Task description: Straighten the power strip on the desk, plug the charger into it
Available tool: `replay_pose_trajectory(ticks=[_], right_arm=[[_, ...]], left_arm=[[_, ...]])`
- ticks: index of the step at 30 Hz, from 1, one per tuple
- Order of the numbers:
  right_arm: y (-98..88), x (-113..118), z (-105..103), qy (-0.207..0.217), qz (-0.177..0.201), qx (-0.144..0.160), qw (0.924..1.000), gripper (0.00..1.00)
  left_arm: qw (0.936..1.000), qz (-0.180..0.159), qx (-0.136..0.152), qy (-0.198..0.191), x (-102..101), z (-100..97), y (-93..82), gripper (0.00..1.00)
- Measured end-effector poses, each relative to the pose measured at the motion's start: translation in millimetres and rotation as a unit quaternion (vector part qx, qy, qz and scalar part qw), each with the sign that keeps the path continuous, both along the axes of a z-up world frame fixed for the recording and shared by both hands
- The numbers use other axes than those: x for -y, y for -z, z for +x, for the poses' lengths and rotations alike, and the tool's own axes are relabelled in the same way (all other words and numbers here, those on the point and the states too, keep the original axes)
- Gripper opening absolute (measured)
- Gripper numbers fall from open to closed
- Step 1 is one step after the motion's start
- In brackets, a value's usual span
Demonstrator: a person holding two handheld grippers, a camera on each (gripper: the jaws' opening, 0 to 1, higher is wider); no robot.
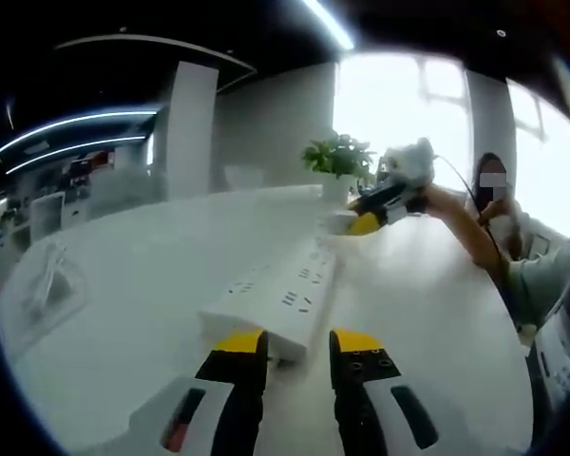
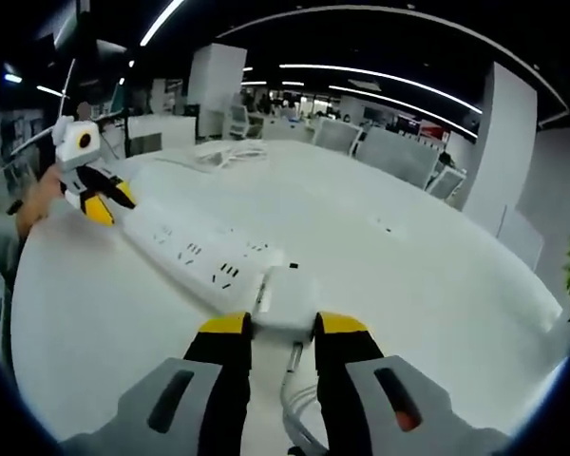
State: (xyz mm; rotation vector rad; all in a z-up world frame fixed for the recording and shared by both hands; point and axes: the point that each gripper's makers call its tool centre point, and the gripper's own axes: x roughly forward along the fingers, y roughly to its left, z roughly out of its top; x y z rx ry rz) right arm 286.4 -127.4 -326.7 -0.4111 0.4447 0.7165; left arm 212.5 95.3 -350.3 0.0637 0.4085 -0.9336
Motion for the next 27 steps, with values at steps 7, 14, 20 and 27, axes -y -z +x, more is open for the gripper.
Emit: replay_pose_trajectory(ticks=[7,14,20,27], right_arm=[[-5.1,-8.1,-5.5,-0.031,-0.017,0.020,0.9992,0.25],[-2.0,-14.6,-11.8,-0.057,-0.045,0.028,0.9970,0.25],[-3.1,-18.1,-14.8,-0.074,-0.064,0.040,0.9943,0.25],[-1.6,-24.2,-19.1,-0.097,-0.084,0.049,0.9905,0.25]], left_arm=[[1.0000,0.002,0.000,0.000,0.0,-0.3,0.9,0.27],[1.0000,0.002,-0.002,0.000,0.0,-0.2,1.5,0.27],[1.0000,0.004,-0.002,0.000,-0.3,0.3,1.9,0.27],[1.0000,0.004,-0.004,0.000,0.0,-0.6,3.1,0.27]])
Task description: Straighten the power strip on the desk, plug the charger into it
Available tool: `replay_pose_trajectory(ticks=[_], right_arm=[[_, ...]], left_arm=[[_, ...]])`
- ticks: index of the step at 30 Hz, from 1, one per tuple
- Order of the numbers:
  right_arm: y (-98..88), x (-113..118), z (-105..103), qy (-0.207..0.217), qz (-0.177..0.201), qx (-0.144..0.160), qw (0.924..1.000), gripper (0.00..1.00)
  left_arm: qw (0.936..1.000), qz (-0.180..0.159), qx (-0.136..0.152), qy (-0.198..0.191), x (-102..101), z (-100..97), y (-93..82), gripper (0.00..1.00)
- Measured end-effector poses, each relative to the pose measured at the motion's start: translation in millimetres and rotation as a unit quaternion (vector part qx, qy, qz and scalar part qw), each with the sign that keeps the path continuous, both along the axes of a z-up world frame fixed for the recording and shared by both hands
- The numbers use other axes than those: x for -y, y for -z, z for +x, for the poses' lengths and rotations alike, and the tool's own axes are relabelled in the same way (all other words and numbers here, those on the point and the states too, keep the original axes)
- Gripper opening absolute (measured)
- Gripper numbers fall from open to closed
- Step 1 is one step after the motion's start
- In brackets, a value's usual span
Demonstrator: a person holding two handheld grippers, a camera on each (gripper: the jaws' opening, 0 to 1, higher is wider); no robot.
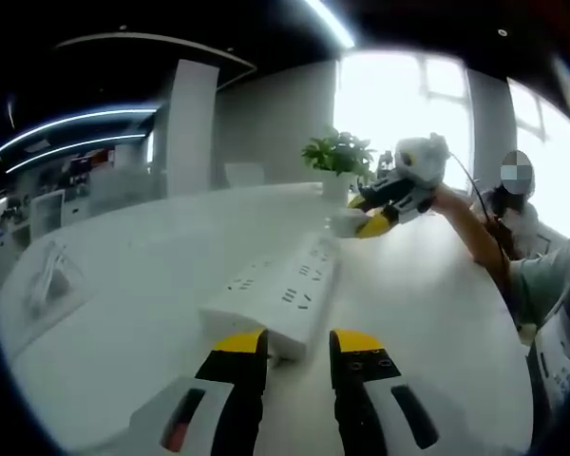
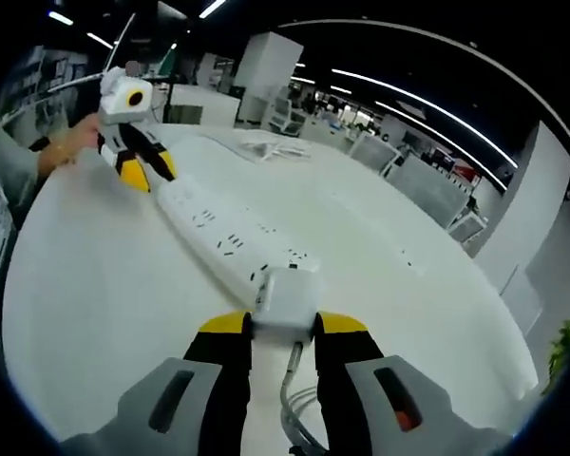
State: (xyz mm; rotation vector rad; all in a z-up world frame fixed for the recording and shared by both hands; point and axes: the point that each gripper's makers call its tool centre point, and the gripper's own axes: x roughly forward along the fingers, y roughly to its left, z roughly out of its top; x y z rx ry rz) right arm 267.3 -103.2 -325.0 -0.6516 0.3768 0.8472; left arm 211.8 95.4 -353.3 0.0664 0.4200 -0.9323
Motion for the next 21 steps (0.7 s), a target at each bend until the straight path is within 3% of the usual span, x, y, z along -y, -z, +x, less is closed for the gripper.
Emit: replay_pose_trajectory(ticks=[21], right_arm=[[-2.4,-8.7,0.5,-0.014,-0.041,0.009,0.9990,0.25]], left_arm=[[1.0000,-0.008,-0.001,0.000,-1.7,0.3,-4.5,0.26]])
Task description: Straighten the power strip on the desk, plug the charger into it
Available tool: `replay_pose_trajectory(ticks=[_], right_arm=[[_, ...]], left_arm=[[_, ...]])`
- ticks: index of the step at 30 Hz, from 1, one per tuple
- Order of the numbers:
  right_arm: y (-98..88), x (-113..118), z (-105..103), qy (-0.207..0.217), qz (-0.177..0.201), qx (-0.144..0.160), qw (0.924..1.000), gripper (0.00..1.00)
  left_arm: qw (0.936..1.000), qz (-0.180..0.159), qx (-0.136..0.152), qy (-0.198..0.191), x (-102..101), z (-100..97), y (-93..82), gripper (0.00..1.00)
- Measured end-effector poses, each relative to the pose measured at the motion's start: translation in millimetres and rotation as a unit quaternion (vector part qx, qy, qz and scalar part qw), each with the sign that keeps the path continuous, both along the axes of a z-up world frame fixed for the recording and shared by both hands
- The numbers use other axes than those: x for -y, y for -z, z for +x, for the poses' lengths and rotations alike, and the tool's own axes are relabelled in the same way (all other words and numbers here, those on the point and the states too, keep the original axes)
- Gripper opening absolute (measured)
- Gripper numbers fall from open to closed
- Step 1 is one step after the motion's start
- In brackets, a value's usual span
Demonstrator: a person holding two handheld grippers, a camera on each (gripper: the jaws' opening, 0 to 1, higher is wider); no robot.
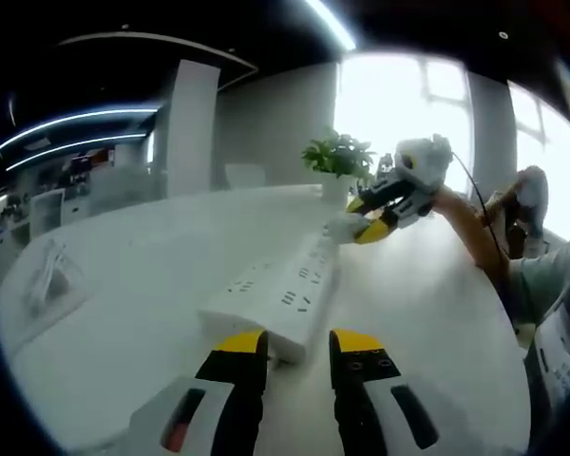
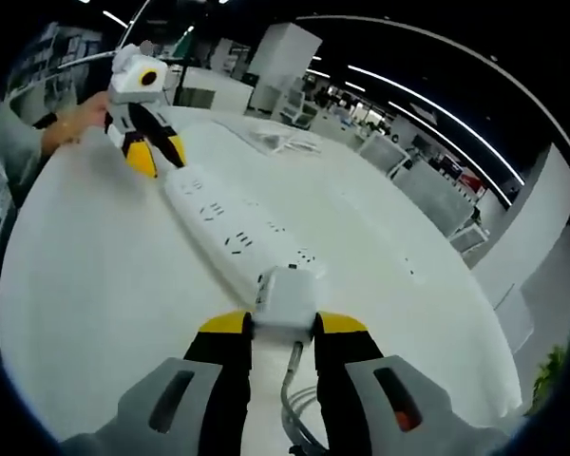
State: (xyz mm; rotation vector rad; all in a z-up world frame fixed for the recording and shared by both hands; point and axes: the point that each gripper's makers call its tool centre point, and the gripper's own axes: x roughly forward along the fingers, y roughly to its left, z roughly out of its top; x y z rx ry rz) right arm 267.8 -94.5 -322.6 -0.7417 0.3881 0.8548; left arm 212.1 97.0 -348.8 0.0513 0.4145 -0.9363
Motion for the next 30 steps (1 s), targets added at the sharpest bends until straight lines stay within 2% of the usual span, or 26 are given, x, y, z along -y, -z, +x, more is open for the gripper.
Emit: replay_pose_trajectory(ticks=[2,12,20,24,30], right_arm=[[-1.6,-1.8,0.3,-0.002,-0.003,0.000,1.0000,0.25],[-3.9,-10.2,1.2,-0.033,-0.075,-0.019,0.9965,0.24],[-7.0,-12.5,3.0,-0.045,-0.136,-0.022,0.9895,0.24],[-8.5,-11.2,3.1,-0.046,-0.154,-0.027,0.9866,0.24],[-9.1,-11.0,0.7,-0.057,-0.196,-0.035,0.9783,0.24]], left_arm=[[1.0000,-0.003,-0.001,0.000,-0.4,0.1,-1.0,0.26],[1.0000,-0.003,0.001,-0.001,-3.0,-0.8,-4.5,0.26],[1.0000,-0.006,0.002,-0.003,-5.4,-0.8,-8.8,0.26],[1.0000,-0.007,0.001,-0.002,-5.3,-0.6,-10.1,0.26],[1.0000,-0.005,0.000,0.000,-4.0,-0.9,-9.1,0.26]])
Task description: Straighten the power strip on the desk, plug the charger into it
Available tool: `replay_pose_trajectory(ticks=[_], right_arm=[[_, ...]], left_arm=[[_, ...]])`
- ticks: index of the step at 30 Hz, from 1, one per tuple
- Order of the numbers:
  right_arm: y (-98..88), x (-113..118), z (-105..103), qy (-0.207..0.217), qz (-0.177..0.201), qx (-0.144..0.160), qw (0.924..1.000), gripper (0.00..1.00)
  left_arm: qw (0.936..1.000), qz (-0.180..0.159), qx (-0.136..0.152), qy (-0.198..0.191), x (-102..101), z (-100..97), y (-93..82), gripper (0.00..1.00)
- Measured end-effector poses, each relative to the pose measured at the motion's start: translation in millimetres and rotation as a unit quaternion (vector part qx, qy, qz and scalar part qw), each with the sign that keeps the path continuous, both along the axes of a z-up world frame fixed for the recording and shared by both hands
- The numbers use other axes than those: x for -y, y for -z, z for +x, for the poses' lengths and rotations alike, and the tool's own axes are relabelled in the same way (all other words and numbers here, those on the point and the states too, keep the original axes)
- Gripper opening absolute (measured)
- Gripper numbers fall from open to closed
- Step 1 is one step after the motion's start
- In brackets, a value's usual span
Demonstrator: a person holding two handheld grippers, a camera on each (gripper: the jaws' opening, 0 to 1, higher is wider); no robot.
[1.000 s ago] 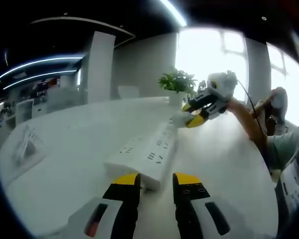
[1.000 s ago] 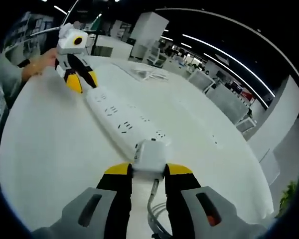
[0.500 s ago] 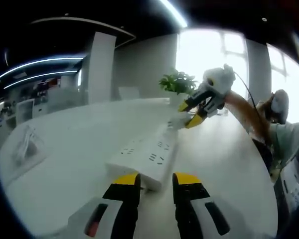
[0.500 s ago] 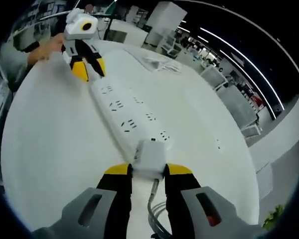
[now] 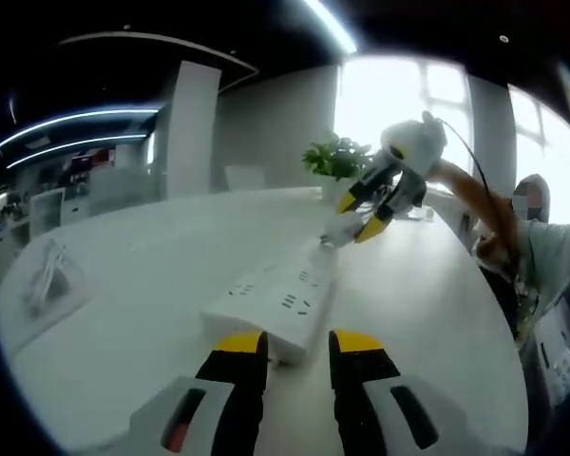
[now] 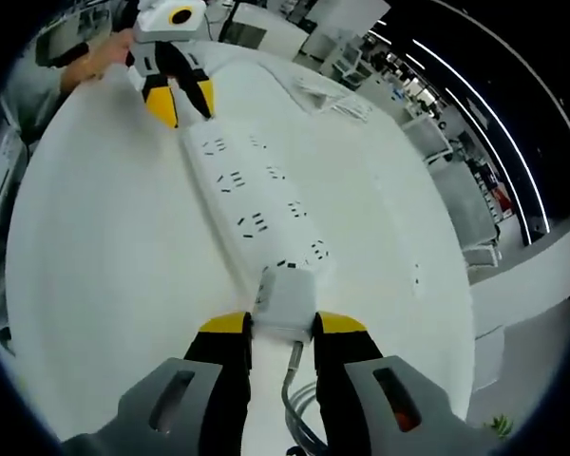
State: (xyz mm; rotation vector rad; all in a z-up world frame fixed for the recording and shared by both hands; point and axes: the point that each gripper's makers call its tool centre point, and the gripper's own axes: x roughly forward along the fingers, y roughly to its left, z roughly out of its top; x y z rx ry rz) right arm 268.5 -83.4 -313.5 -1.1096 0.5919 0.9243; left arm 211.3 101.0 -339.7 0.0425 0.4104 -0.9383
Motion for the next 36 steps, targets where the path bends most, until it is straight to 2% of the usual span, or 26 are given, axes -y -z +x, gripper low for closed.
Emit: replay_pose_trajectory(ticks=[11,18,29,36], right_arm=[[2.1,0.7,2.2,-0.016,-0.055,-0.009,0.9983,0.24],[3.2,0.0,3.5,-0.034,-0.097,-0.009,0.9946,0.24],[5.4,-2.1,1.1,-0.058,-0.159,-0.002,0.9856,0.24],[5.3,-6.1,0.9,-0.080,-0.209,0.003,0.9746,0.24]], left_arm=[[1.0000,-0.002,0.003,0.003,2.6,-1.4,-0.3,0.26],[1.0000,-0.003,0.004,0.003,3.7,-1.9,0.8,0.26],[1.0000,-0.003,0.002,0.001,3.5,-1.1,3.9,0.26],[1.0000,-0.001,0.001,0.003,5.2,-2.2,6.1,0.26]])
